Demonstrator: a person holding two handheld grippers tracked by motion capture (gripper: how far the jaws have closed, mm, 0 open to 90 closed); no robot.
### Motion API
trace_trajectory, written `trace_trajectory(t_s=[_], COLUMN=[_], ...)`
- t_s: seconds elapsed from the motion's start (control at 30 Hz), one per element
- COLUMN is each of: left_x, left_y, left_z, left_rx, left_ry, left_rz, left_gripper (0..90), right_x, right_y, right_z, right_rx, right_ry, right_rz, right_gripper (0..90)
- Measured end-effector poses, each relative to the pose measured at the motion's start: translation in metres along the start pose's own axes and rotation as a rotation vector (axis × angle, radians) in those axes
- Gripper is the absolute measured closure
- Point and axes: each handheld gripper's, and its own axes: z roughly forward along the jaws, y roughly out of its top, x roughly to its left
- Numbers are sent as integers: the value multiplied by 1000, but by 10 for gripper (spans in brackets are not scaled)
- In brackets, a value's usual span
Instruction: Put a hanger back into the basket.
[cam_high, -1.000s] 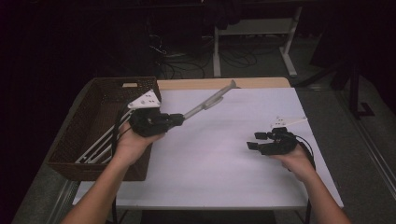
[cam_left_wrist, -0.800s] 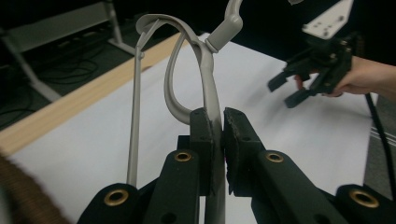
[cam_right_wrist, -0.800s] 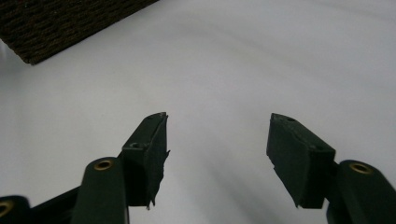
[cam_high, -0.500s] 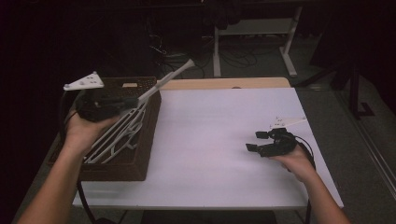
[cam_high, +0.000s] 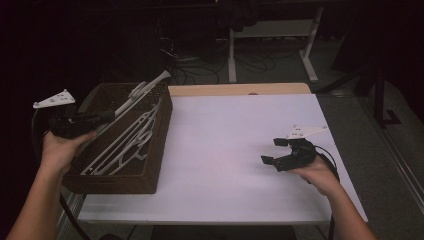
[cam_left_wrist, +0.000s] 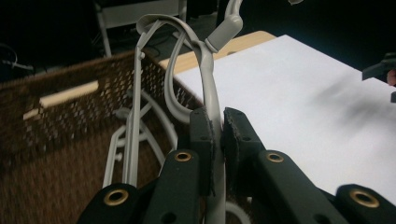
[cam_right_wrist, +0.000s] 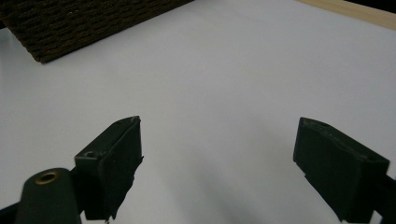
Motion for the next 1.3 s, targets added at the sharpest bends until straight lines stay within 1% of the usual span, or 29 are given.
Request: trace_trajectory(t_s=[0.07,0.1,0.17,0.23,0.27,0.4,0.5,0.53,0.6,0.7,0.77,0.83,0.87,0.93,1.03,1.1,1.13,1.17,1.2,1.23,1.3], left_x=[4,6,9,13,16,25,28,29,30,28,27,26,26,25,26,25,25,25,25,25,26], left_y=[-8,-12,-17,-20,-21,-29,-35,-37,-39,-39,-38,-38,-38,-39,-41,-41,-41,-41,-41,-40,-42], left_z=[-2,-3,-6,-10,-14,-20,-21,-21,-23,-29,-32,-32,-30,-28,-30,-29,-28,-26,-23,-20,-14], left_rx=[15,17,6,1,-3,-6,7,9,0,-20,-22,-15,-4,1,-13,-4,4,14,28,47,84], left_ry=[13,14,11,26,29,26,17,16,10,8,1,-10,-3,-6,-19,-32,-29,-17,-4,-1,0], left_rz=[-6,1,-8,3,-1,-15,-16,-15,-20,-16,-11,-3,2,6,-3,7,7,6,8,12,8], left_gripper=[830,830,830,830,830,830,830,830,830,830,830,830,830,830,830,830,830,829,830,830,829], right_x=[1,1,1,1,1,0,-1,-1,-1,-2,-3,-3,-3,-3,-3,-3,-3,-4,-3,-3,-3], right_y=[1,1,1,1,1,0,0,0,0,-1,-1,-1,-2,-2,-2,-2,-2,-2,-2,-2,-2], right_z=[0,0,1,2,2,3,3,2,2,1,2,2,2,2,1,1,2,2,2,2,2], right_rx=[1,1,4,7,9,12,14,16,15,15,15,19,19,19,18,19,20,20,21,22,22], right_ry=[0,-3,-4,-8,-9,-13,-18,-20,-22,-25,-25,-27,-27,-27,-26,-28,-28,-28,-28,-28,-28], right_rz=[-3,-7,-4,-3,-2,0,6,7,9,13,16,14,14,16,16,16,17,18,20,19,18], right_gripper=[146,146,146,146,146,146,147,147,147,148,148,148,148,148,149,149,149,149,149,149,149])
